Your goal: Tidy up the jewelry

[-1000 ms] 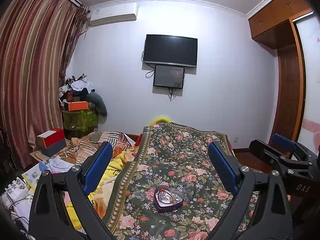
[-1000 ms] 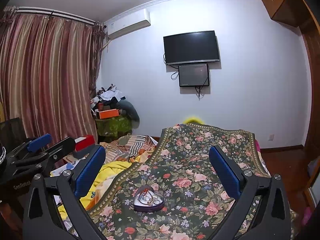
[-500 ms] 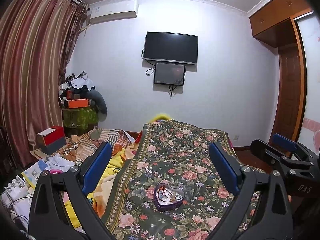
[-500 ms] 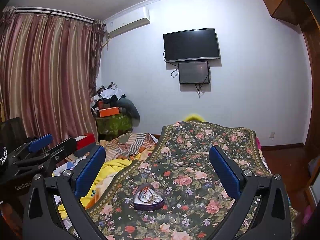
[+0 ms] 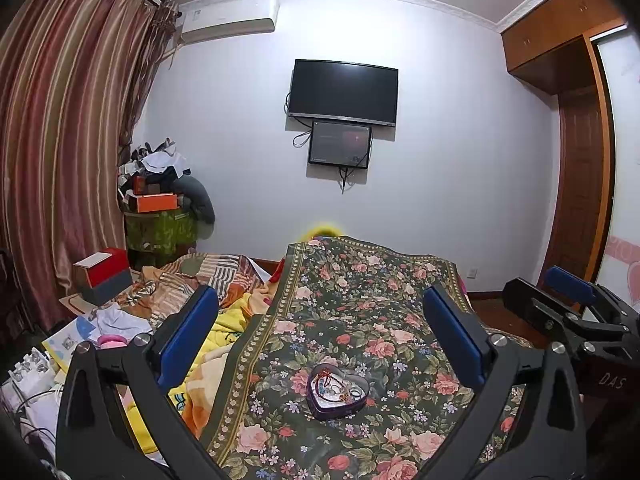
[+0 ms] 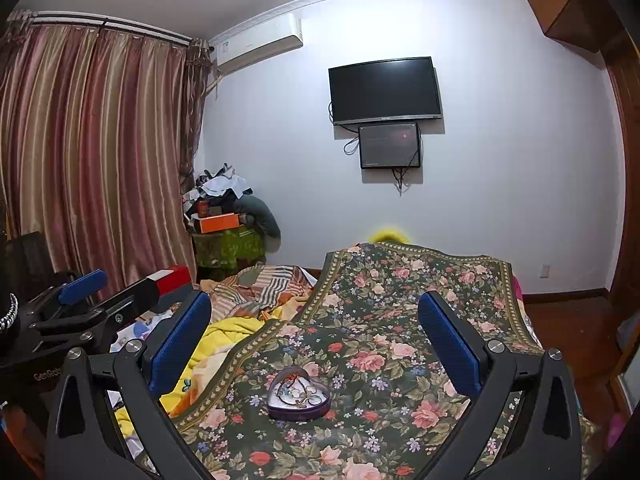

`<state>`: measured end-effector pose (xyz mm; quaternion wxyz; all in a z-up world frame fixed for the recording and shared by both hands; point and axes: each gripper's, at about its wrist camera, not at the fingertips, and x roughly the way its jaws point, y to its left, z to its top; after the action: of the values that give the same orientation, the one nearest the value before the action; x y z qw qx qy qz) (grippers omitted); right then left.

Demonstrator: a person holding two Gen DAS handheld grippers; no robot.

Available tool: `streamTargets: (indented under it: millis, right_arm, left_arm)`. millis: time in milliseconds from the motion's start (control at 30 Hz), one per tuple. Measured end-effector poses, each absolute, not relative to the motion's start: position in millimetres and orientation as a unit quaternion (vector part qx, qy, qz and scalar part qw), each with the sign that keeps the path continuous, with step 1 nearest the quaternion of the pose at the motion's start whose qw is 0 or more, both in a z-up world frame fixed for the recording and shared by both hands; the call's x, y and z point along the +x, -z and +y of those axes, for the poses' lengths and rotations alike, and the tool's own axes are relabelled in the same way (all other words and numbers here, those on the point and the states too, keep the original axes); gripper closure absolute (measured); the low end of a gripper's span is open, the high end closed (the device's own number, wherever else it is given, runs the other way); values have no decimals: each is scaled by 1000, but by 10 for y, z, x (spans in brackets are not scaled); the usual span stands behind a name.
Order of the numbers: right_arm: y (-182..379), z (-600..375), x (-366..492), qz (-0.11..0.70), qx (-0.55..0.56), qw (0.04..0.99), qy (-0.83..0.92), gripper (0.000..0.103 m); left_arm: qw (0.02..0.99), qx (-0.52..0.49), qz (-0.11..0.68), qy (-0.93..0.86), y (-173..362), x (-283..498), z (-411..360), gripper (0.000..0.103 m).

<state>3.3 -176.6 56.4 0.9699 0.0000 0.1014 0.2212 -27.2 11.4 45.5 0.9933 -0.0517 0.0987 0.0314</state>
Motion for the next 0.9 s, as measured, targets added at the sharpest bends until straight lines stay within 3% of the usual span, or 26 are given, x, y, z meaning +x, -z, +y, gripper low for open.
streamTargets:
  millis: [900]
  right_arm:
    - [-587, -1802, 58, 105, -3, 970, -220, 0]
  left_arm:
    - [993, -61, 102, -17, -459, -301, 119, 0]
